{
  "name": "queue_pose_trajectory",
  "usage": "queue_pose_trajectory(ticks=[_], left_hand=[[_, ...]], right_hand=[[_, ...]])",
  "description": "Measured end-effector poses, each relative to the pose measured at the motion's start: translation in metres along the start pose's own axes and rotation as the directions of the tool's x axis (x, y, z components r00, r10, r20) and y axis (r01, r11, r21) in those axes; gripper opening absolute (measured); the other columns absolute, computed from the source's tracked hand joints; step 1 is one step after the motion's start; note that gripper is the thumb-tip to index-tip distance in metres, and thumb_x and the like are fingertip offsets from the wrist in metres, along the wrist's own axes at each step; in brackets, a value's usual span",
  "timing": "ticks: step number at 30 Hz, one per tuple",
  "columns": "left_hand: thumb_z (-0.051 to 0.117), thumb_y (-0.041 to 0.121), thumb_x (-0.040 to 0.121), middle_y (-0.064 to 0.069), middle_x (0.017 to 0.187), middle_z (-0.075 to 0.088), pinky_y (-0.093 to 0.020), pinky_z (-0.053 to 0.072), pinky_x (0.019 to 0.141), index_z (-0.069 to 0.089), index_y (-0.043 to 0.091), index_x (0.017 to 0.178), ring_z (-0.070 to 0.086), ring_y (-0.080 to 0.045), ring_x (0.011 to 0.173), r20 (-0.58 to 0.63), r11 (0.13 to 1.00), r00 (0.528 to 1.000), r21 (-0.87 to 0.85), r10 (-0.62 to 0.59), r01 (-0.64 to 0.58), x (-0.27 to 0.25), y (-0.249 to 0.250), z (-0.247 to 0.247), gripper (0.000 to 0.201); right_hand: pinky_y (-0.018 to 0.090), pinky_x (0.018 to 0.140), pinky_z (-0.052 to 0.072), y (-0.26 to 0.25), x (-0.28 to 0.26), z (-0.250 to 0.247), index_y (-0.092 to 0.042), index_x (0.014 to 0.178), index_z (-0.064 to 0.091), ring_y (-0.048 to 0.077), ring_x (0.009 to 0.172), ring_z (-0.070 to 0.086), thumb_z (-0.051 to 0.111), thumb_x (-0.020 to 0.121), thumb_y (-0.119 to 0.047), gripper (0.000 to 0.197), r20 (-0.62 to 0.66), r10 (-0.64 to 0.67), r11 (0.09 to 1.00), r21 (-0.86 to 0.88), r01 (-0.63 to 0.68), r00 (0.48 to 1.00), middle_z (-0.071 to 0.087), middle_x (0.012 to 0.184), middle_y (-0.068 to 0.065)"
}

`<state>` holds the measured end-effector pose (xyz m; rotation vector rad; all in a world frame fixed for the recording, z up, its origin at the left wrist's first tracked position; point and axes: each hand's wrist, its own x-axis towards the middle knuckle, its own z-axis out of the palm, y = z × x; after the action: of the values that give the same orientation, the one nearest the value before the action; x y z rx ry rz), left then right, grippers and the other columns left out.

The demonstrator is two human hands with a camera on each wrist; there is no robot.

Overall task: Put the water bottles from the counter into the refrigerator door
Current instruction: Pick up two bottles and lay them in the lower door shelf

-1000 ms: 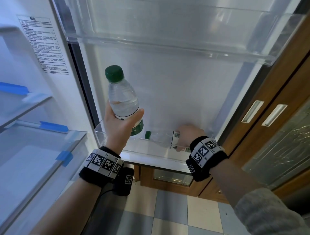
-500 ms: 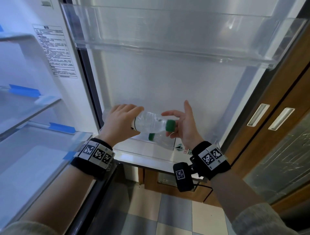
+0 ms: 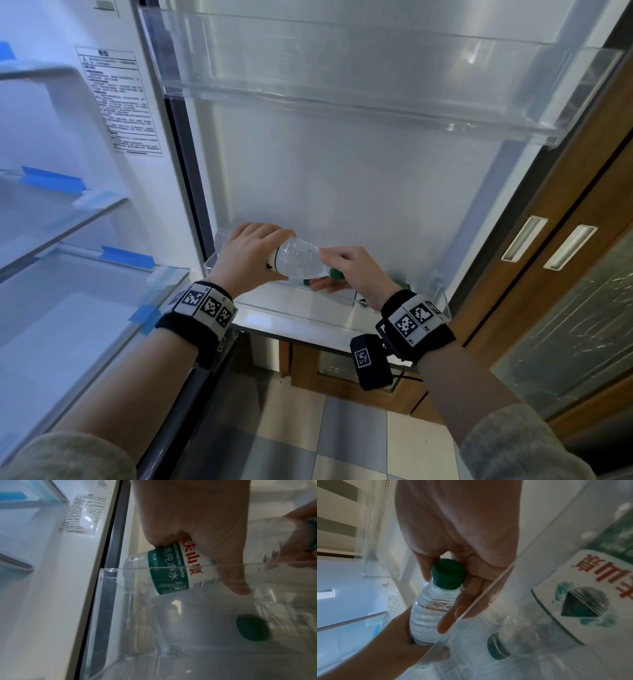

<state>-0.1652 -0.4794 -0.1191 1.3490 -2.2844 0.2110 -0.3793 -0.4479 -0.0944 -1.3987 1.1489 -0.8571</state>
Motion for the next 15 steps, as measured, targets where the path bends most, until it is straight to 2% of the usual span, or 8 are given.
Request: queue_pose_trajectory(ticks=[3, 5, 9, 12, 15], left_hand=[[0.084, 0.051, 0.058, 0.003, 0.12, 0.064, -0.041, 0.037, 0.1, 0.058, 0.025, 0.125, 0.058, -0.025, 0.111, 0.007, 1.0, 1.0, -0.027, -0.002, 0.002, 0.0, -0.004, 0.0, 0.076], [0.082, 0.053, 0.059, 0.002, 0.121, 0.063, -0.039, 0.035, 0.1, 0.058, 0.025, 0.127, 0.057, -0.025, 0.112, 0.007, 0.999, 1.0, -0.034, 0.008, -0.007, 0.0, -0.006, 0.0, 0.077], [0.072, 0.064, 0.059, 0.004, 0.123, 0.062, -0.034, 0.028, 0.103, 0.055, 0.027, 0.129, 0.055, -0.022, 0.114, -0.008, 0.999, 1.0, -0.045, 0.017, -0.017, -0.001, -0.012, 0.005, 0.081], [0.063, 0.069, 0.06, 0.006, 0.127, 0.059, -0.03, 0.018, 0.109, 0.052, 0.028, 0.131, 0.051, -0.019, 0.119, -0.018, 0.996, 1.0, -0.09, 0.016, -0.018, -0.004, -0.017, 0.01, 0.083], [0.065, 0.068, 0.058, 0.004, 0.13, 0.057, -0.031, 0.015, 0.111, 0.049, 0.028, 0.135, 0.048, -0.02, 0.123, -0.042, 0.983, 0.998, -0.18, -0.045, 0.037, -0.007, -0.018, 0.013, 0.088]], right_hand=[[0.038, 0.078, 0.056, 0.001, 0.002, -0.001, -0.003, 0.119, 0.063, 0.031, 0.085, 0.073, 0.052, 0.099, -0.026, 0.033, 0.031, 0.023, 1.0, 0.009, -0.023, 0.999, 0.068, 0.113, 0.015], [0.039, 0.08, 0.056, 0.001, 0.003, -0.002, -0.002, 0.12, 0.063, 0.031, 0.086, 0.073, 0.052, 0.099, -0.026, 0.033, 0.046, 0.034, 0.999, 0.037, -0.036, 0.998, 0.066, 0.116, 0.018], [0.032, 0.076, 0.056, 0.01, 0.004, -0.002, -0.004, 0.119, 0.062, 0.025, 0.083, 0.074, 0.051, 0.099, -0.028, 0.033, 0.061, 0.068, 0.986, 0.147, -0.077, 0.996, 0.061, 0.109, 0.015], [0.032, 0.077, 0.054, 0.018, 0.007, -0.002, -0.004, 0.116, 0.063, 0.027, 0.085, 0.073, 0.053, 0.098, -0.029, 0.032, 0.064, 0.079, 0.973, 0.214, -0.091, 0.995, 0.062, 0.111, 0.016], [0.031, 0.075, 0.054, 0.02, 0.007, -0.002, -0.005, 0.108, 0.065, 0.026, 0.081, 0.074, 0.053, 0.098, -0.028, 0.027, 0.05, 0.096, 0.961, 0.255, -0.106, 0.994, 0.064, 0.096, 0.01]])
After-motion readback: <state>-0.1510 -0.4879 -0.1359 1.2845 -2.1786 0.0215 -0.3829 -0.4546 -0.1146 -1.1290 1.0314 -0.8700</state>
